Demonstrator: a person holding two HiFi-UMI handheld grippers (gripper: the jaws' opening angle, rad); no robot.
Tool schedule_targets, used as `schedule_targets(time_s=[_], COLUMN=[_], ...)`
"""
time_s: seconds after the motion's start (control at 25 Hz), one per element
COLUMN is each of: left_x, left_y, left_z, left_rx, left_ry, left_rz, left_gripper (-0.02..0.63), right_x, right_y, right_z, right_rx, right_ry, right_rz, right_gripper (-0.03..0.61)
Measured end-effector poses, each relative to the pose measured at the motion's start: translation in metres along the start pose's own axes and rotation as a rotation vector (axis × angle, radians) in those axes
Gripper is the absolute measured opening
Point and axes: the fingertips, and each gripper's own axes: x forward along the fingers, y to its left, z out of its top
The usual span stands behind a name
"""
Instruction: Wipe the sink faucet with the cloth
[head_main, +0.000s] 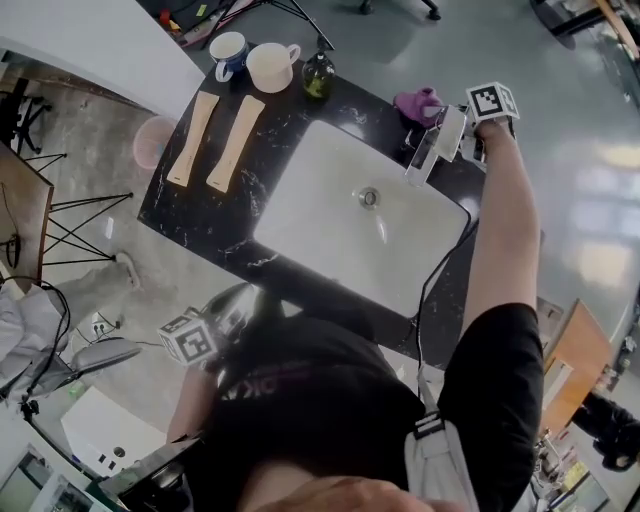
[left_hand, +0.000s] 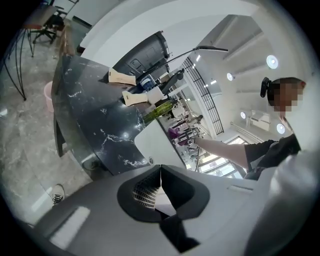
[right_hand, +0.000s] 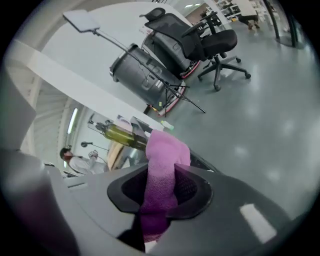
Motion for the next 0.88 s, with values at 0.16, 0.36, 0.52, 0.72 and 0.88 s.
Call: schedule_targets(time_s=[0.16,0.36,0.52,0.72,0.88], left_x=[-0.001,-0.007,-0.011,-0.015,-0.019], left_y=[-0.003,-0.003,-0.005,-0.007,-0.019], left_z=[-0.003,-0.008,-0.007,0.002,0.015], left_rx=[0.003,0.001,0.016,0.04,0.072], left_ry=[-0.01,-0.019,-0.023,-0.034,-0.031], left_rz=[0.01,0.019,0.009,-0.042,-0.109], left_gripper=[0.003,0.003,0.003,0.003,0.003], right_x=[0.01,0.01,-0.022,-0.105,-0.103], right_y=[-0.031,-0.03,0.005,0.087,0.129], right_z=[-0.018,-0.017,0.007,0.048,0.018], right_rx=[-0.062,-0.018,-0.007,-0.212,-0.328], right_ry=[0.125,0.049,-0.207,-0.526,-0.428], right_rz=[-0.174,-0.135,0.046,0.241,0.069], right_gripper=[0.109,0.107,0.109,0.109,0.11])
